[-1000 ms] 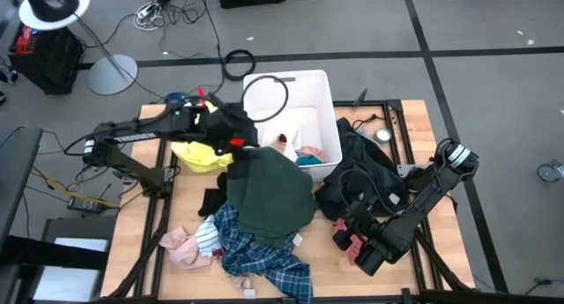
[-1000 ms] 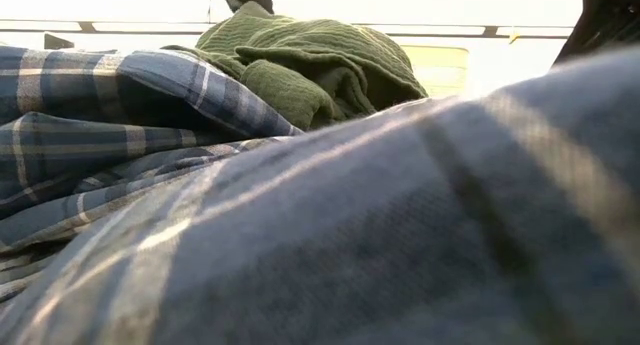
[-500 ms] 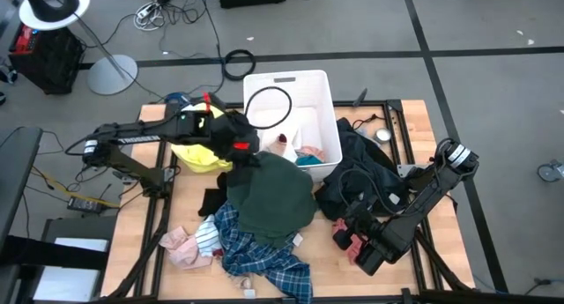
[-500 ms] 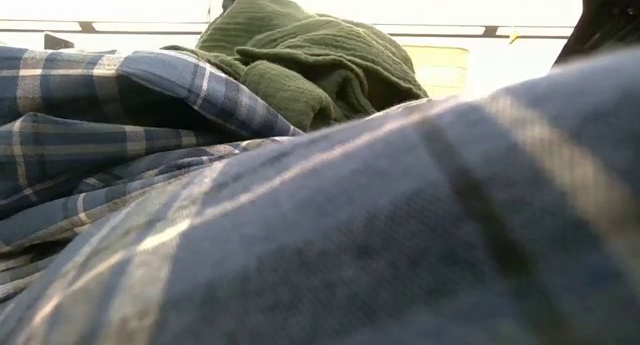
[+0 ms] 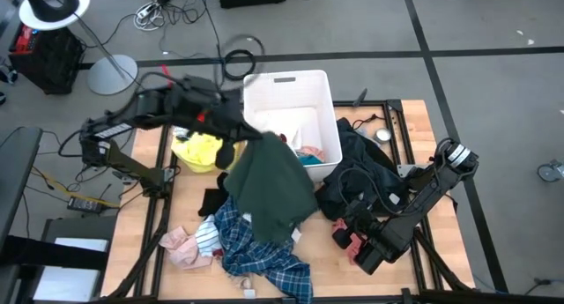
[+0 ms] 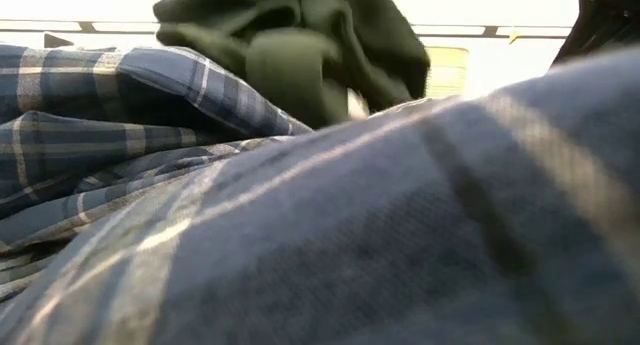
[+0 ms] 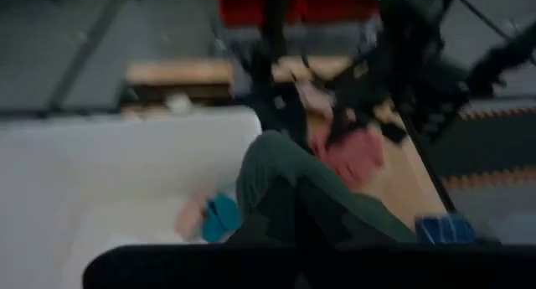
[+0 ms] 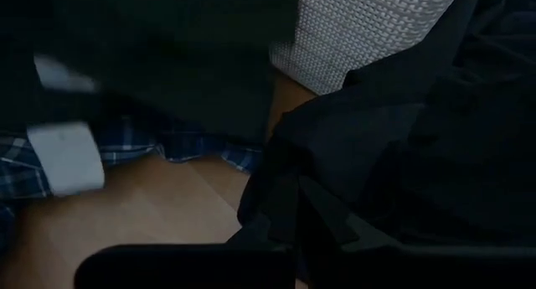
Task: Sort clothes
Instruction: Put the green blouse into the laundry bin
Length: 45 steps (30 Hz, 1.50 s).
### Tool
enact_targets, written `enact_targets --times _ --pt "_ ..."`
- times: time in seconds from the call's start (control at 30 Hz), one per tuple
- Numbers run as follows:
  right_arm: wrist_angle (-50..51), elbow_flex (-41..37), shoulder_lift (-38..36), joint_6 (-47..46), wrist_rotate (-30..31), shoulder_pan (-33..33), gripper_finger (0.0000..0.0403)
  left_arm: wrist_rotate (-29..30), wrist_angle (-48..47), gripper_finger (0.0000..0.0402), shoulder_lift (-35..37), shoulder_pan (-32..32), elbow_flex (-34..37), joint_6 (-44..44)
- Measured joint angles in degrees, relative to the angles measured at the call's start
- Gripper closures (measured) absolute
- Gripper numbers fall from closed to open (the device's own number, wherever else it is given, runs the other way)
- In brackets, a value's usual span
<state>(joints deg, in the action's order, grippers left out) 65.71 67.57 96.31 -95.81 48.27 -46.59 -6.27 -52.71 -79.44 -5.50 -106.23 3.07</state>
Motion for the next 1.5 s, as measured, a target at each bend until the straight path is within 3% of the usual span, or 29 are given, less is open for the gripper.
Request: enact_targets --times 0.23,0.8,0.9,1.13,1.23,1.5 --pt "0.0 0.0 0.0 0.0 1.1 1.0 0.0399 7.1 8.7 0.0401 0.1 -0.9 -6.8 2.1" --pt "-4.3 0.0 0.0 6.3 2.1 4.5 0.0396 8.1 41.4 0.0401 -3.7 -13.8 -7.1 4.2" --pt "-4.6 -0.2 0.0 6.4 2.1 4.6 0.0397 8.2 39.4 0.0401 -4.6 -15.4 -7.1 4.2" --pt "-7.9 -3.2 0.0 6.4 1.9 4.6 0.0399 8.1 18.0 0.0401 -6.6 -15.9 -7.0 4.2" --pt "-9.4 -4.4 0.0 6.4 1.1 4.6 0.0396 7.4 13.3 0.0401 -7.2 -15.9 -3.4 4.2" --pt "-10.4 -4.5 0.0 6.4 1.1 4.6 0.04 1.1 22.8 0.0399 -7.3 -15.8 17.4 3.8"
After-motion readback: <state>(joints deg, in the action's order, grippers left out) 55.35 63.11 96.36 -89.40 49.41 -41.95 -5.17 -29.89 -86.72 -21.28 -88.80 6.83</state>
